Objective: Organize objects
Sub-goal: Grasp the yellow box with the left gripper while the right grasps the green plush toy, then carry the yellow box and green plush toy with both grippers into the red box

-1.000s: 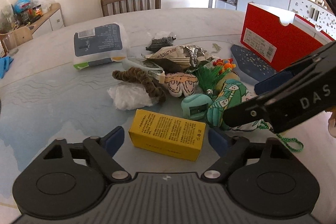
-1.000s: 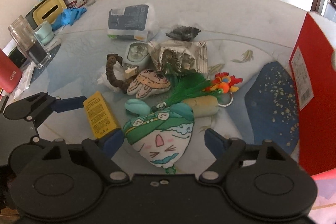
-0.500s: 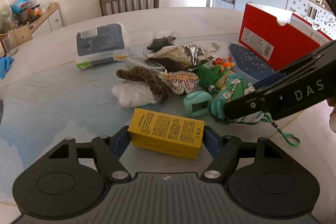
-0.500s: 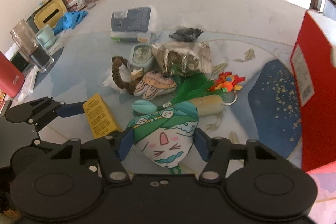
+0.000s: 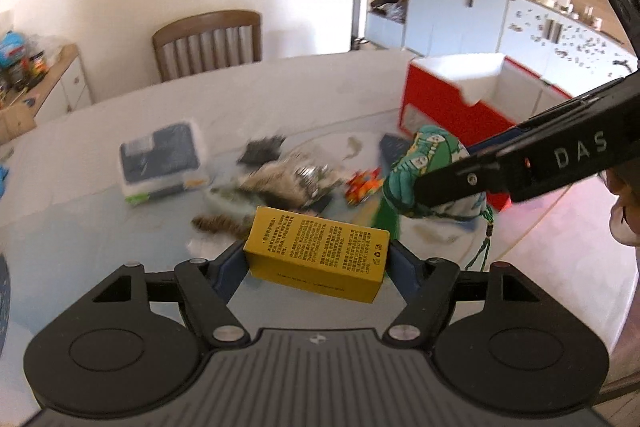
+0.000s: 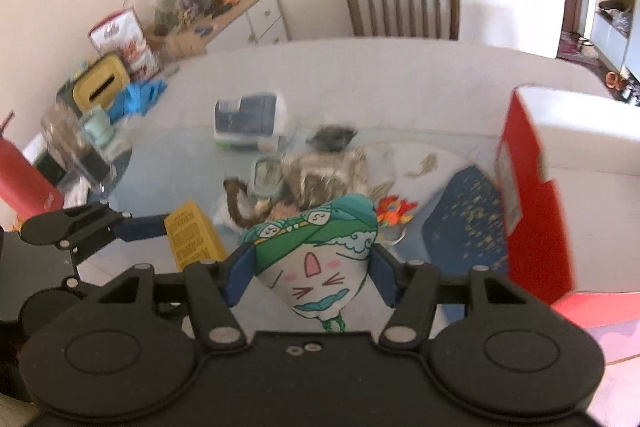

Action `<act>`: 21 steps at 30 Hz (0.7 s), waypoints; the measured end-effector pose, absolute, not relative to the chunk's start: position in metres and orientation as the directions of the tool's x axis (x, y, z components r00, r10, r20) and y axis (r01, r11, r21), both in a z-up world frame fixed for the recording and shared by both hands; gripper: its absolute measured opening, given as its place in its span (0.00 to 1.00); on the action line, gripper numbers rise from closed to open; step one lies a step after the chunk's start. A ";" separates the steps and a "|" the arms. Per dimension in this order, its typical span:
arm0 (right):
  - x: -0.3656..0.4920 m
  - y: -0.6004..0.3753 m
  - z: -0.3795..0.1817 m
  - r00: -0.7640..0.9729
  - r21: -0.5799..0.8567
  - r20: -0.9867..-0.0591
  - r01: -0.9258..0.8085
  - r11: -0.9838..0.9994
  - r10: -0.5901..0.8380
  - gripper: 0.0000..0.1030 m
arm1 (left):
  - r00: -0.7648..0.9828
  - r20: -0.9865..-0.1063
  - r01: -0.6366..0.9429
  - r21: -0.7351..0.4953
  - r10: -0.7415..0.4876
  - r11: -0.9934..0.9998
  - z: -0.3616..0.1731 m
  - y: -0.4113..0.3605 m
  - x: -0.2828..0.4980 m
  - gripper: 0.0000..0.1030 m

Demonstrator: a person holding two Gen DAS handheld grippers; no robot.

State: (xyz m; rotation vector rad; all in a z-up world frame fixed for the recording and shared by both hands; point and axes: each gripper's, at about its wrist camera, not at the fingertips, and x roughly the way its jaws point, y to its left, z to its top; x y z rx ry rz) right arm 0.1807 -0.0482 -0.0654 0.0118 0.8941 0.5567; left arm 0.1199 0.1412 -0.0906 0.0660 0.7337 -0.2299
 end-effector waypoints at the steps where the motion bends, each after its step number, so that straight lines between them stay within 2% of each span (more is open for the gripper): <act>1: 0.181 -0.052 -0.061 0.504 0.231 -0.733 -0.449 0.863 0.458 0.58 | 0.719 -0.667 0.242 -0.026 -0.198 0.970 -0.085 0.138 0.122 0.72; 8: 0.193 -0.092 -0.026 0.566 0.200 -0.707 -0.416 0.887 0.425 0.58 | 0.713 -0.648 0.325 -0.032 -0.267 0.945 -0.054 0.109 0.135 0.72; 21: 0.232 -0.187 0.003 0.647 0.146 -0.661 -0.386 0.911 0.380 0.58 | 0.705 -0.643 0.380 -0.013 -0.299 0.925 -0.021 0.020 0.182 0.72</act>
